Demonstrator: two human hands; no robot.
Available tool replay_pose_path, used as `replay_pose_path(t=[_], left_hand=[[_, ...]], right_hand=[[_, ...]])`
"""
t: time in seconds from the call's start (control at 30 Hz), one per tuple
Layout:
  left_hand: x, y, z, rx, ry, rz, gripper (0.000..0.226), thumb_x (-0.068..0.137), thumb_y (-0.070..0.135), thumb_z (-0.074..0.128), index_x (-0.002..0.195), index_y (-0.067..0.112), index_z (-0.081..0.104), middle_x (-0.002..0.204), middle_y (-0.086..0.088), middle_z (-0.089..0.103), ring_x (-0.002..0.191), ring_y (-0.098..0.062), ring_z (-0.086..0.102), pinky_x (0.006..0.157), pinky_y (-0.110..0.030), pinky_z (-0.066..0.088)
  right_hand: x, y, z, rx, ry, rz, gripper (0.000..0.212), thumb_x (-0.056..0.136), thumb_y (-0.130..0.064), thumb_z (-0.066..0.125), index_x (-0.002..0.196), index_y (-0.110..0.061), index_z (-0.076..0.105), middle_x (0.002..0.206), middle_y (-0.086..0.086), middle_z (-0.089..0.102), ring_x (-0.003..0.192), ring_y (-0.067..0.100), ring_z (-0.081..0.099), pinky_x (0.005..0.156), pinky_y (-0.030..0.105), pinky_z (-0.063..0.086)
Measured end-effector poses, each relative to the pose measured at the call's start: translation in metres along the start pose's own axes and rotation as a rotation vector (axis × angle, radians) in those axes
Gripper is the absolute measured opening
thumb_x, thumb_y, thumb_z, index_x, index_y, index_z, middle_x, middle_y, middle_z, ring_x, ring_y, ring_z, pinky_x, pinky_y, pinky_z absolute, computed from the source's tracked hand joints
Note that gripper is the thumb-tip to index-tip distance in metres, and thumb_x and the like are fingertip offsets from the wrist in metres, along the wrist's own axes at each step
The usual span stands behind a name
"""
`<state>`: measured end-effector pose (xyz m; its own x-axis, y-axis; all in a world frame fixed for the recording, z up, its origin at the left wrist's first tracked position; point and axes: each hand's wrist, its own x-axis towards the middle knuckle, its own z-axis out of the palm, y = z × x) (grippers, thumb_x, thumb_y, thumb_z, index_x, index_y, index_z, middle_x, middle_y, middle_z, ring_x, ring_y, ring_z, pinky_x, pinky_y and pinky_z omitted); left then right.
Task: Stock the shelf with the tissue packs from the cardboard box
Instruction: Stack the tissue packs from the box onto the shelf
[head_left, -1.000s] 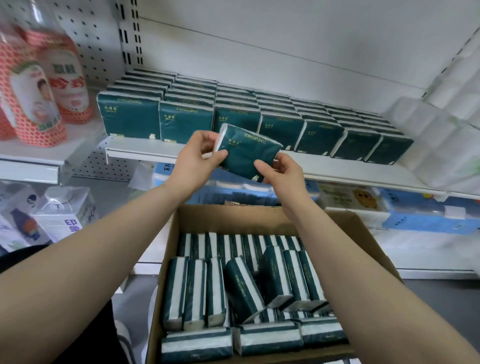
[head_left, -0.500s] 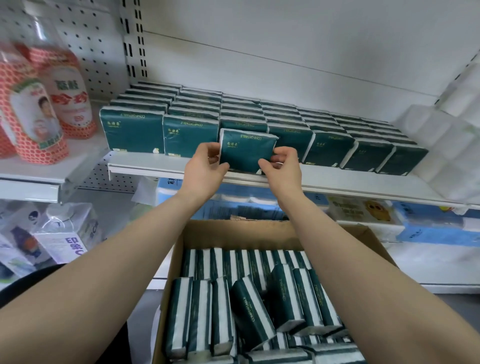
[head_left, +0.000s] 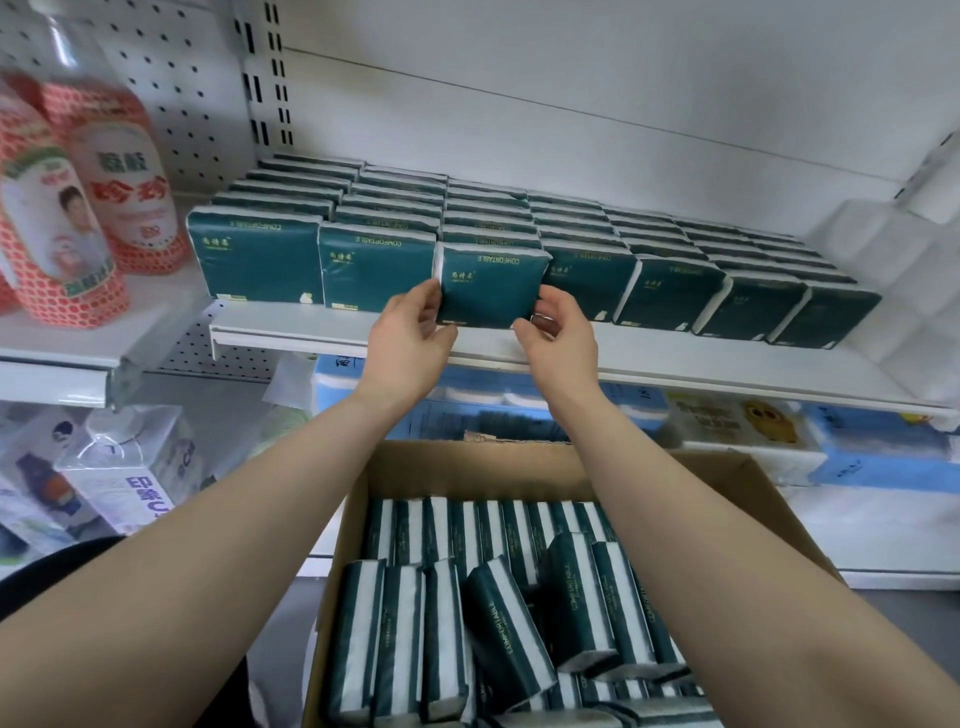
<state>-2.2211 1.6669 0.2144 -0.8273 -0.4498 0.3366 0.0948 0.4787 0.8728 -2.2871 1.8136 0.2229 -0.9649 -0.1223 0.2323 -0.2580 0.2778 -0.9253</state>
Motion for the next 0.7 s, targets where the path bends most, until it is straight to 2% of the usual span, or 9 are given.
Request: replay_pose_path(t=[0.1, 0.2, 0.3, 0.4, 0.47, 0.6, 0.7], left_hand=[[-0.001, -0.002, 0.001, -0.009, -0.017, -0.011, 0.055, 0.092, 0.009, 0.059, 0.145, 0.013, 0.042, 0.137, -0.007, 0.053, 0.123, -0.013, 0.052, 0.100, -0.015, 0.037], [-0.003, -0.003, 0.001, -0.021, -0.018, -0.010, 0.055, 0.093, 0.008, 0.058, 0.145, 0.012, 0.041, 0.139, -0.005, 0.053, 0.124, -0.012, 0.051, 0.098, -0.012, 0.036], [-0.009, 0.000, 0.000, -0.025, 0.015, 0.028, 0.050, 0.092, 0.006, 0.058, 0.141, 0.013, 0.046, 0.131, -0.003, 0.057, 0.115, -0.008, 0.053, 0.097, -0.013, 0.038], [-0.018, 0.003, 0.002, -0.064, 0.026, 0.068, 0.040, 0.091, 0.003, 0.058, 0.130, 0.015, 0.055, 0.120, -0.002, 0.060, 0.107, -0.007, 0.056, 0.095, -0.012, 0.044], [-0.026, 0.004, 0.006, -0.076, -0.002, 0.103, 0.035, 0.091, 0.002, 0.058, 0.123, 0.016, 0.059, 0.115, -0.001, 0.062, 0.105, -0.007, 0.058, 0.091, -0.007, 0.044], [-0.046, 0.008, 0.019, -0.106, -0.119, 0.132, 0.028, 0.089, 0.000, 0.060, 0.113, 0.015, 0.063, 0.107, 0.000, 0.066, 0.101, -0.007, 0.062, 0.091, -0.010, 0.047], [-0.062, 0.009, 0.033, -0.107, -0.258, 0.089, 0.028, 0.088, 0.002, 0.062, 0.107, 0.021, 0.063, 0.104, 0.006, 0.066, 0.098, -0.004, 0.062, 0.089, -0.010, 0.047]], right_hand=[[-0.001, -0.001, 0.000, -0.022, -0.029, -0.004, 0.045, 0.097, -0.012, 0.060, 0.139, -0.023, 0.051, 0.127, -0.010, 0.059, 0.113, 0.008, 0.055, 0.097, 0.024, 0.046], [-0.005, -0.001, -0.003, -0.033, -0.055, -0.013, 0.047, 0.098, -0.013, 0.059, 0.142, -0.025, 0.048, 0.126, -0.015, 0.056, 0.113, 0.004, 0.051, 0.094, 0.020, 0.044], [-0.011, 0.002, -0.007, -0.049, -0.040, -0.018, 0.050, 0.098, -0.012, 0.059, 0.144, -0.025, 0.044, 0.135, -0.010, 0.053, 0.115, 0.004, 0.050, 0.089, 0.015, 0.042], [-0.022, 0.005, -0.014, -0.065, 0.001, -0.032, 0.044, 0.097, -0.011, 0.060, 0.138, -0.024, 0.050, 0.129, -0.004, 0.057, 0.112, 0.007, 0.054, 0.080, 0.004, 0.041], [-0.032, 0.008, -0.020, -0.073, 0.027, -0.041, 0.037, 0.096, -0.011, 0.061, 0.131, -0.023, 0.054, 0.120, -0.004, 0.059, 0.106, 0.008, 0.057, 0.076, 0.005, 0.044], [-0.054, 0.018, -0.039, -0.124, 0.030, -0.045, 0.024, 0.093, -0.012, 0.064, 0.114, -0.022, 0.059, 0.103, -0.003, 0.063, 0.093, 0.007, 0.059, 0.073, 0.009, 0.046], [-0.072, 0.032, -0.057, -0.220, -0.030, 0.051, 0.018, 0.091, -0.015, 0.066, 0.107, -0.022, 0.061, 0.096, -0.003, 0.063, 0.088, 0.010, 0.060, 0.075, 0.019, 0.048]])
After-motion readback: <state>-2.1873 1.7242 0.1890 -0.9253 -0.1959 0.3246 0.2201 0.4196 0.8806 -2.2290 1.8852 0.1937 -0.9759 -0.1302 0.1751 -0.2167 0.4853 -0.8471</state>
